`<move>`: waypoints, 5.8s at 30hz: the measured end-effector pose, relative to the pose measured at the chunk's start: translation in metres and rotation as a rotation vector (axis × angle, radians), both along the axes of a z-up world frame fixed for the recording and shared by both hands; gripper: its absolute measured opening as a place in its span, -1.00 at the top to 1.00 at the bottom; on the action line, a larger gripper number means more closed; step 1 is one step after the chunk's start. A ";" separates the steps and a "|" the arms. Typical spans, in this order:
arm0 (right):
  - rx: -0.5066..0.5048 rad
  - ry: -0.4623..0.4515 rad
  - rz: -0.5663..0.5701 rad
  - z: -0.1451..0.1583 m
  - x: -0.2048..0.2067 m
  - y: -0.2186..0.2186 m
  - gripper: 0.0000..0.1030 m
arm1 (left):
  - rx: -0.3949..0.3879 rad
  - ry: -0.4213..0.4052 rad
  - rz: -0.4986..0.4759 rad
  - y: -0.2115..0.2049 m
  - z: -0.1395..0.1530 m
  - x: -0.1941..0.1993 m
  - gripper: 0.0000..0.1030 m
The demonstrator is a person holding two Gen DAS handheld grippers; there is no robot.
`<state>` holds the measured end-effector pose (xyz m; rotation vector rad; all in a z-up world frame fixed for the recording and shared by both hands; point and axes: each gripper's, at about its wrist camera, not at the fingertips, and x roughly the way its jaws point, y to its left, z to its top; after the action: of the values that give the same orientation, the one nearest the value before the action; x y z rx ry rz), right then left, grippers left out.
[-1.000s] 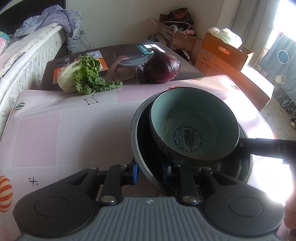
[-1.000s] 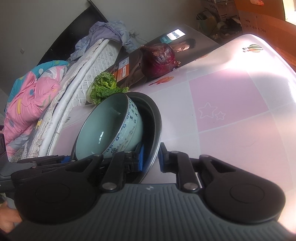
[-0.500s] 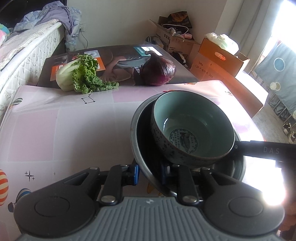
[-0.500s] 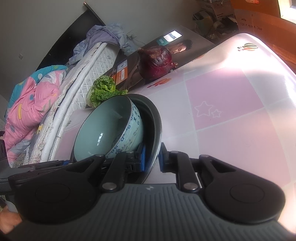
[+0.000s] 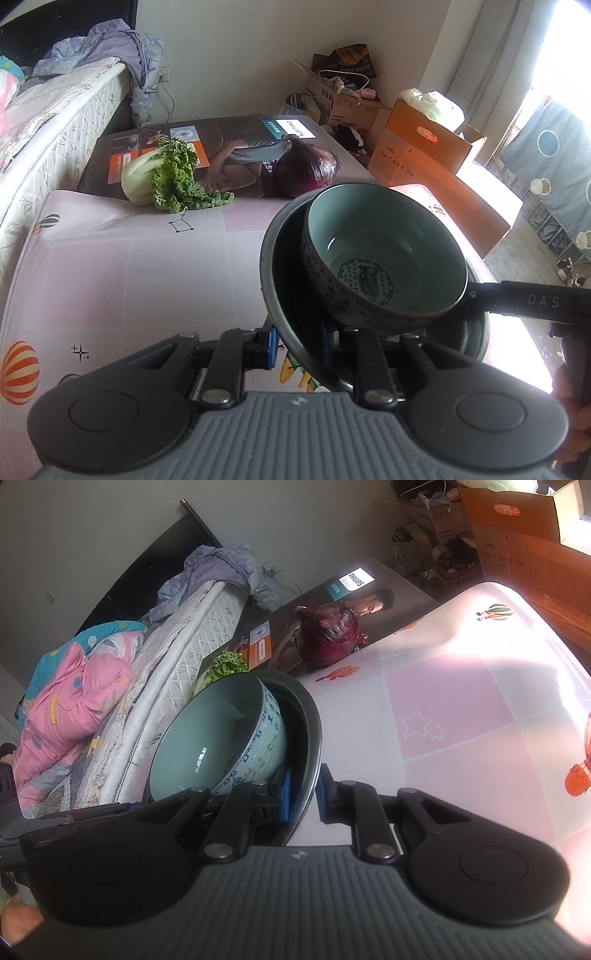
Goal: Organize plates and bowls
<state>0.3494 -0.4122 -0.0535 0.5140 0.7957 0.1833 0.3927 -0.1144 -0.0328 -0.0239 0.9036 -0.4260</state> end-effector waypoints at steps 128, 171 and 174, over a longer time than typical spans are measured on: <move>-0.372 -0.047 -0.040 0.054 -0.306 0.134 -0.97 | 0.171 0.009 0.282 0.103 0.015 -0.256 -0.99; -0.363 -0.040 -0.048 0.053 -0.307 0.126 -0.97 | 0.235 0.004 0.251 0.086 0.020 -0.259 -0.99; -0.364 -0.039 -0.048 0.053 -0.307 0.126 -0.97 | 0.236 0.005 0.248 0.086 0.021 -0.259 -0.99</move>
<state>0.0421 -0.2864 -0.0003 0.1846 0.7564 0.0018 0.1337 -0.0286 -0.0122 0.0786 0.9379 -0.0873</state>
